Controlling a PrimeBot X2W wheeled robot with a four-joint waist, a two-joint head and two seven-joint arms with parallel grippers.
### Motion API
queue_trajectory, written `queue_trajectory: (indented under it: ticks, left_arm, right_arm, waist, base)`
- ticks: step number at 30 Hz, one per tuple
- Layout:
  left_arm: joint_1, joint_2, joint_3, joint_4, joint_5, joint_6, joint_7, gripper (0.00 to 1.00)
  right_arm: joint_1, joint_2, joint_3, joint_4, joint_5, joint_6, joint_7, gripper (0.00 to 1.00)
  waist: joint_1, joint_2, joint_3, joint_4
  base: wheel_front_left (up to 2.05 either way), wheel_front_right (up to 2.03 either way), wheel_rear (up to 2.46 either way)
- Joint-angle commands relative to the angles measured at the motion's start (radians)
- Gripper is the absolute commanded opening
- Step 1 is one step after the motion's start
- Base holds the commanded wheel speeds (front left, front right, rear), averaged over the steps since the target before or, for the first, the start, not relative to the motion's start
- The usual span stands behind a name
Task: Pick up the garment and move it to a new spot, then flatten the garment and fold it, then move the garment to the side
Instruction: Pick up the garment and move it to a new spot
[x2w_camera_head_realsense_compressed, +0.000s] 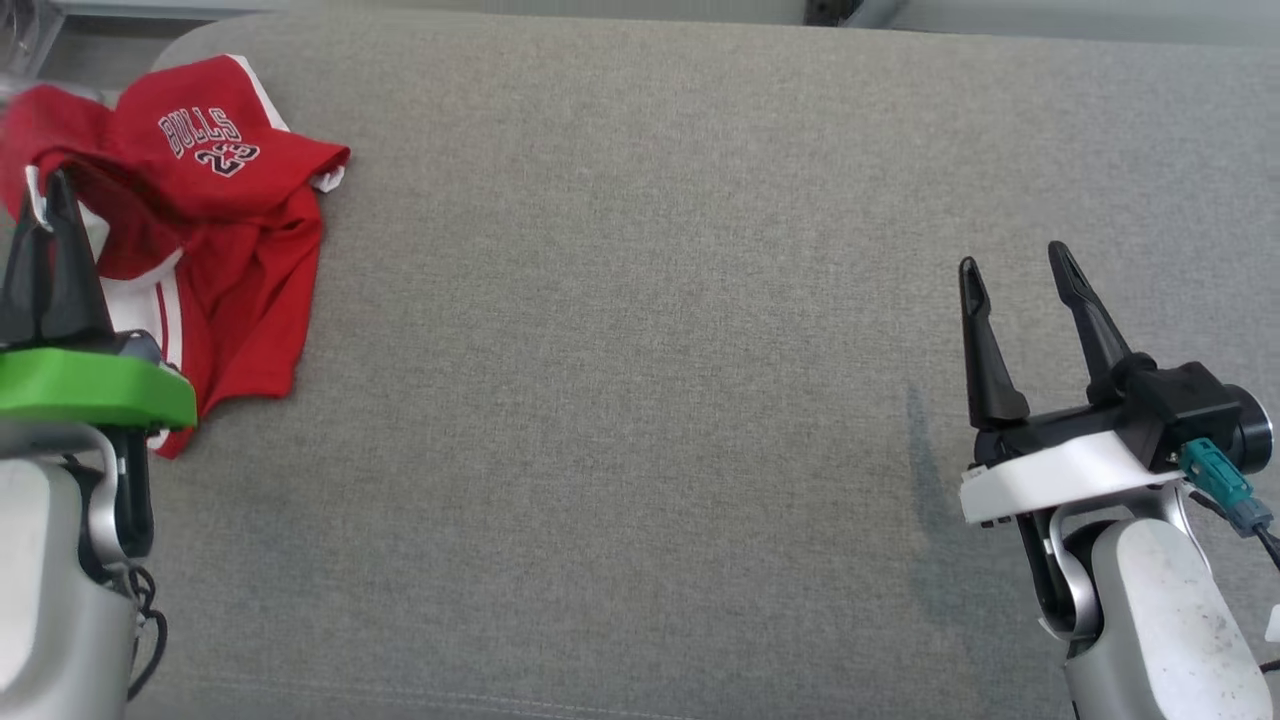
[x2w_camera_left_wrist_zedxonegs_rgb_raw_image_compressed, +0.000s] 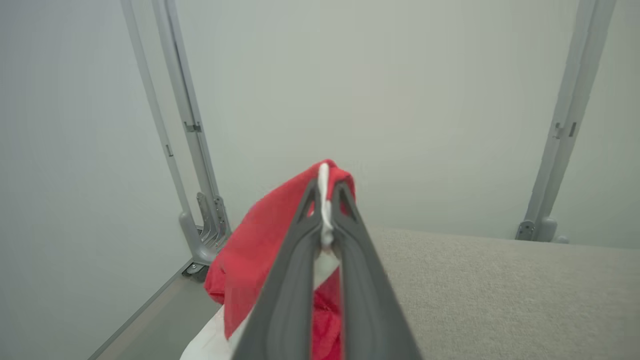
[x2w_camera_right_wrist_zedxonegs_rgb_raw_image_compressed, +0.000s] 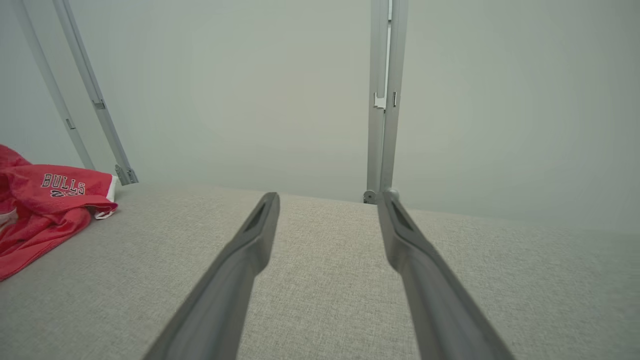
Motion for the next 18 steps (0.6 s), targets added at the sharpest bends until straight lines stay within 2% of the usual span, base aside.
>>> queue_trajectory:
  ticks: [1,5,9,13,18]
  left_arm:
    - [0.048,0.006,-0.001,-0.062,0.014,0.024,0.012,0.00]
    - [0.191,0.011,-0.018,-0.316,0.042,0.098,0.074,0.00]
    - [0.304,0.017,-0.037,-0.498,0.061,0.143,0.134,0.00]
    - [0.359,0.011,-0.079,-0.608,0.071,0.151,0.183,0.00]
    - [0.321,-0.013,-0.162,-0.649,0.082,0.119,0.221,0.00]
  right_arm:
    - [0.022,0.003,-0.004,0.000,0.007,0.000,-0.009,1.00]
    - [0.050,0.010,-0.012,-0.001,0.012,0.000,-0.014,1.00]
    - [0.074,0.014,-0.009,0.002,0.020,0.000,-0.016,1.00]
    - [0.086,0.016,-0.003,-0.004,0.025,0.000,-0.019,1.00]
    - [0.077,0.018,0.004,-0.017,0.031,0.000,-0.016,1.00]
  waist:
    - [0.0000,0.0000,-0.069,-0.014]
    - [0.0000,0.0000,-0.110,-0.035]
    - [0.0000,0.0000,-0.136,-0.073]
    - [0.0000,0.0000,-0.144,-0.124]
    - [0.0000,0.0000,-0.129,-0.210]
  base:
    - [0.00,0.00,0.00]
    - [0.00,0.00,0.00]
    - [0.00,0.00,0.00]
    - [0.00,0.00,0.00]
    - [0.00,0.00,0.00]
